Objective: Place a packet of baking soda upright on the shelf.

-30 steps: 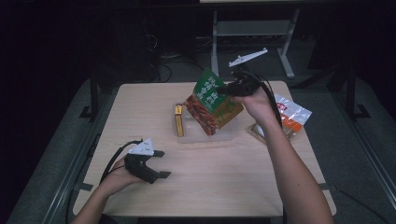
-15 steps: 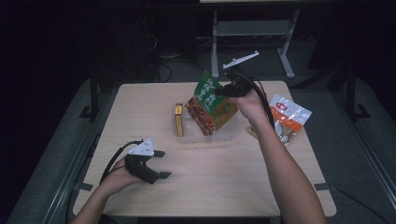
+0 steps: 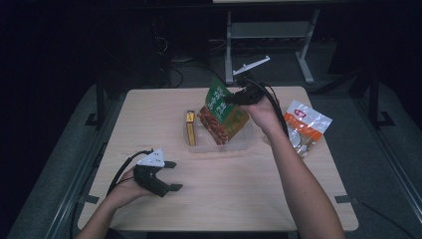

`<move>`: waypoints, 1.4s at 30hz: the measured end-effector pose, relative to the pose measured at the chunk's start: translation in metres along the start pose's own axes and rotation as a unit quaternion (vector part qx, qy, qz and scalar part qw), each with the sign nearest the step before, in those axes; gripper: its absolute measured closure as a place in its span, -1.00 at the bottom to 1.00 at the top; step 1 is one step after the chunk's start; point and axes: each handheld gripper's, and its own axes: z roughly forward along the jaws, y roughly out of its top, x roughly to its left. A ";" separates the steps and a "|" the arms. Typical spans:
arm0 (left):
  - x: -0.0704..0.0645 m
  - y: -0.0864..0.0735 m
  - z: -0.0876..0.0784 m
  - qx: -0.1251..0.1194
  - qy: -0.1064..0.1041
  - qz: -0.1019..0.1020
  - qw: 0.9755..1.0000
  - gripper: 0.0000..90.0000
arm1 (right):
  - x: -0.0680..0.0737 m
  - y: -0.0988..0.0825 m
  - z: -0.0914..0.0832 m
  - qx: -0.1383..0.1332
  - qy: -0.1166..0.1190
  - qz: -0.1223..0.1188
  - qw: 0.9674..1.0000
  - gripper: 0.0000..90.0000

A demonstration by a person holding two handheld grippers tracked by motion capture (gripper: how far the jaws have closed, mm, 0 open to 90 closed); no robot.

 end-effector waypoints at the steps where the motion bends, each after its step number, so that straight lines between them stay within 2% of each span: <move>1: 0.000 0.000 0.000 0.000 -0.001 -0.001 1.000 -0.61 | 0.000 0.000 -0.001 -0.001 0.001 -0.002 1.000 0.88; 6: -0.001 0.000 0.002 0.003 -0.004 -0.001 1.000 -0.61 | 0.003 -0.006 -0.006 0.006 -0.001 -0.014 1.000 0.77; 13: -0.001 0.000 0.003 0.011 -0.006 0.005 1.000 -0.61 | 0.004 -0.027 -0.018 0.008 -0.002 -0.017 1.000 0.73; 14: -0.003 0.000 0.004 0.005 -0.007 -0.003 1.000 -0.61 | 0.003 -0.030 -0.020 0.007 -0.001 -0.017 1.000 0.73; 18: -0.003 0.000 0.005 0.008 -0.009 -0.001 1.000 -0.61 | 0.003 -0.039 -0.028 -0.003 0.001 -0.019 1.000 0.73; 20: -0.003 0.000 0.005 0.009 -0.009 -0.002 1.000 -0.61 | 0.004 -0.042 -0.033 -0.008 0.000 -0.014 1.000 0.75; 21: -0.004 0.000 0.006 0.009 -0.009 -0.002 1.000 -0.61 | 0.003 -0.043 -0.035 -0.011 0.004 -0.021 1.000 0.76; 23: -0.004 0.000 0.006 0.009 -0.010 -0.002 1.000 -0.61 | 0.005 -0.044 -0.039 -0.010 0.001 -0.012 1.000 0.91; 24: -0.004 0.000 0.006 0.009 -0.009 -0.001 1.000 -0.61 | 0.004 -0.044 -0.040 -0.011 -0.001 -0.011 1.000 0.99; 29: -0.004 0.000 0.006 0.010 -0.009 0.000 1.000 -0.61 | 0.004 -0.042 -0.039 -0.014 0.003 -0.015 1.000 1.00; 33: -0.004 0.000 0.006 0.014 -0.006 0.002 1.000 -0.61 | 0.006 -0.033 -0.035 -0.013 0.001 -0.018 1.000 1.00; 34: -0.003 0.000 0.006 0.016 -0.007 0.003 1.000 -0.61 | 0.006 -0.030 -0.034 -0.014 -0.002 -0.029 0.999 1.00; 42: -0.003 0.000 0.006 0.011 -0.008 -0.001 1.000 -0.61 | 0.016 -0.010 -0.023 -0.005 -0.010 -0.036 0.999 1.00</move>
